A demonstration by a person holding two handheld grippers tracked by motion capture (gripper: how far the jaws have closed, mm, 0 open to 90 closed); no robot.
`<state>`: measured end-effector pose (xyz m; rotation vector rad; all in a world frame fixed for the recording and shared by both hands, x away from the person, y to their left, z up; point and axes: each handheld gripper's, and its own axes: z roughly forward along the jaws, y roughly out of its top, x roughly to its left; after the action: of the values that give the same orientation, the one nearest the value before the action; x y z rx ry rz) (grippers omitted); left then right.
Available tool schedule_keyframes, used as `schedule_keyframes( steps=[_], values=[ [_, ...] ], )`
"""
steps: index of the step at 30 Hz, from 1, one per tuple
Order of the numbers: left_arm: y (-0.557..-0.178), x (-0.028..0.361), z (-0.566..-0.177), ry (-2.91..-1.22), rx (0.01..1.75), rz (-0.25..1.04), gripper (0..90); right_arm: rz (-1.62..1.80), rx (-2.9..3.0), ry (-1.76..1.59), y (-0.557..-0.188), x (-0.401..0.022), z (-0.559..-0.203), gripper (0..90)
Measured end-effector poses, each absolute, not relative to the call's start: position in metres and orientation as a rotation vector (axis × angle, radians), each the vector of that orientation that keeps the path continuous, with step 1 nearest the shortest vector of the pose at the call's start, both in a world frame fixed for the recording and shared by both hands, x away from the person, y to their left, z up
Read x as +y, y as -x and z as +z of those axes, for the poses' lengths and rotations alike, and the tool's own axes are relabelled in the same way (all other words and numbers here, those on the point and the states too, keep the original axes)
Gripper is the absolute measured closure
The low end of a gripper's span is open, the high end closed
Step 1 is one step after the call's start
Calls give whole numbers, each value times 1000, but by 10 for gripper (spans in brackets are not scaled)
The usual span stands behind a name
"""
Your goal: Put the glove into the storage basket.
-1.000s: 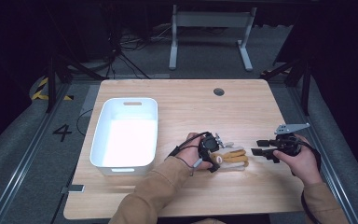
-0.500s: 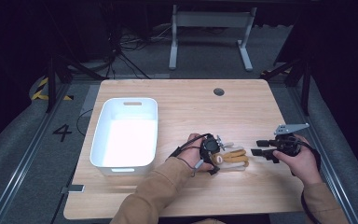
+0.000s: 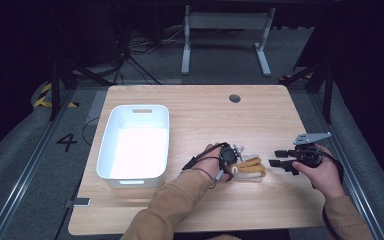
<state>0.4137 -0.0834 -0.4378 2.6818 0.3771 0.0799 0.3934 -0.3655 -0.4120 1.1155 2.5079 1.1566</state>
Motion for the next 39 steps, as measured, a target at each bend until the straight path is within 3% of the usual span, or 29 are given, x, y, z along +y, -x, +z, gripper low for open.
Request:
schedule_keyframes(
  steps=[14, 31, 39],
  values=[
    [-411, -85, -435, -2706, 382, 89, 742, 1164, 2497, -1113, -393, -366, -411, 460],
    [-416, -80, -421, -2641, 545, -47, 762, 1199, 2467, -1141, -397, -374, -410, 464],
    [-417, -61, -391, -2620, 604, -6, 760, 1220, 2463, -1136, -403, -373, -407, 467]
  ],
)
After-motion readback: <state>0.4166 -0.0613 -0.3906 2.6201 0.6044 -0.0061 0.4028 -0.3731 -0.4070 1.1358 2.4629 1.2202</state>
